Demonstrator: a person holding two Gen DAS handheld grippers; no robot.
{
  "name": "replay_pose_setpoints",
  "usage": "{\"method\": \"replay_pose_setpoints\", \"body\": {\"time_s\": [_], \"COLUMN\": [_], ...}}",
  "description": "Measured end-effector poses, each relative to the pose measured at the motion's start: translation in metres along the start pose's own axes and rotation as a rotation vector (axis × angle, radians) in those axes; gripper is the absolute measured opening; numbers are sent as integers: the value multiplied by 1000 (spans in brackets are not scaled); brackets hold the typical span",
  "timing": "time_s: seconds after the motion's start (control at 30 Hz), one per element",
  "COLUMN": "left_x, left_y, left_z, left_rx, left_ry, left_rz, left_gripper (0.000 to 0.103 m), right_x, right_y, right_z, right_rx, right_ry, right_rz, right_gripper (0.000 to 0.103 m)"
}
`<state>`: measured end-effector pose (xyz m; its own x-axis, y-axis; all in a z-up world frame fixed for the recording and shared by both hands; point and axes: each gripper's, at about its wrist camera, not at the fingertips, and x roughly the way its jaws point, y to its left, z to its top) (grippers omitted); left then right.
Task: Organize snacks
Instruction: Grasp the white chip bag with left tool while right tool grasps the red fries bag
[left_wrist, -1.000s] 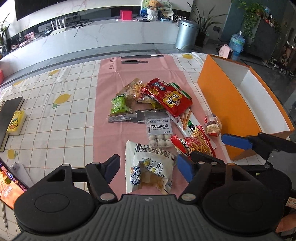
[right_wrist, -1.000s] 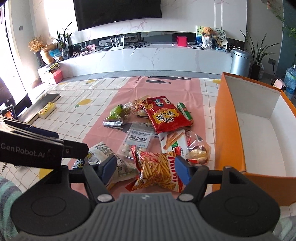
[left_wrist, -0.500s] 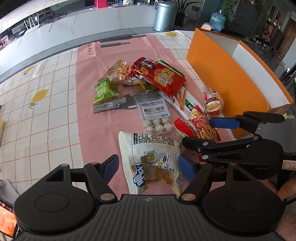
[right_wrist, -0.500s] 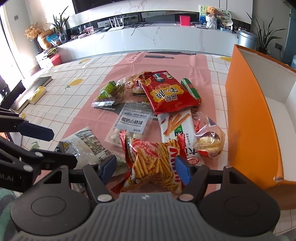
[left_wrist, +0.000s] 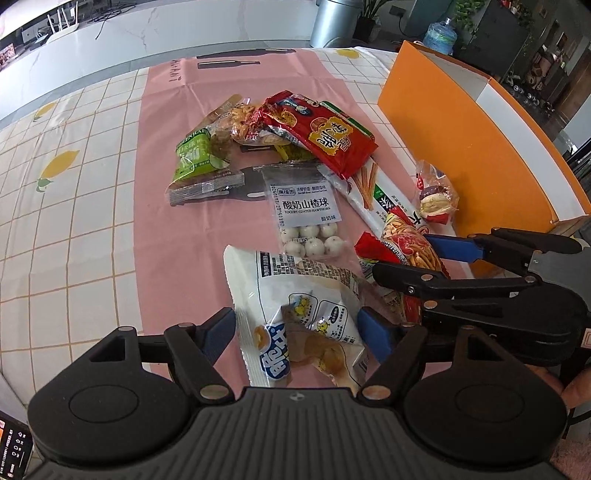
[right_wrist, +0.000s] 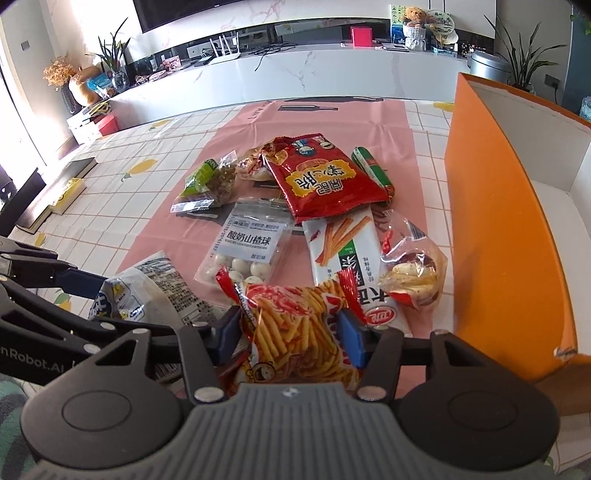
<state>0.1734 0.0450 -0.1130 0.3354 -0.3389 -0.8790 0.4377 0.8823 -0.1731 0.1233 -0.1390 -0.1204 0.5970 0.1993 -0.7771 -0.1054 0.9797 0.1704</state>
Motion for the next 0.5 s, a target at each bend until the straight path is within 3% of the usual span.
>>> {"method": "replay_pose_setpoints", "body": {"time_s": [0.1, 0.17, 0.27, 0.5], "left_x": [5, 4, 2, -17], "left_y": [1, 1, -3, -10], "left_z": [-1, -2, -4, -9], "left_rx": [-22, -45, -62, -100], "left_ry": [22, 19, 10, -35], "left_rz": [22, 13, 8, 48], "left_gripper": [88, 80, 59, 51], "right_x": [-1, -1, -3, -13], "right_y": [0, 0, 3, 6], "right_z": [-1, 0, 0, 0], "right_rx": [-2, -1, -7, -12], "right_ry": [1, 0, -4, -11], "right_rz": [6, 6, 1, 10], "right_gripper": [52, 52, 51, 49]}}
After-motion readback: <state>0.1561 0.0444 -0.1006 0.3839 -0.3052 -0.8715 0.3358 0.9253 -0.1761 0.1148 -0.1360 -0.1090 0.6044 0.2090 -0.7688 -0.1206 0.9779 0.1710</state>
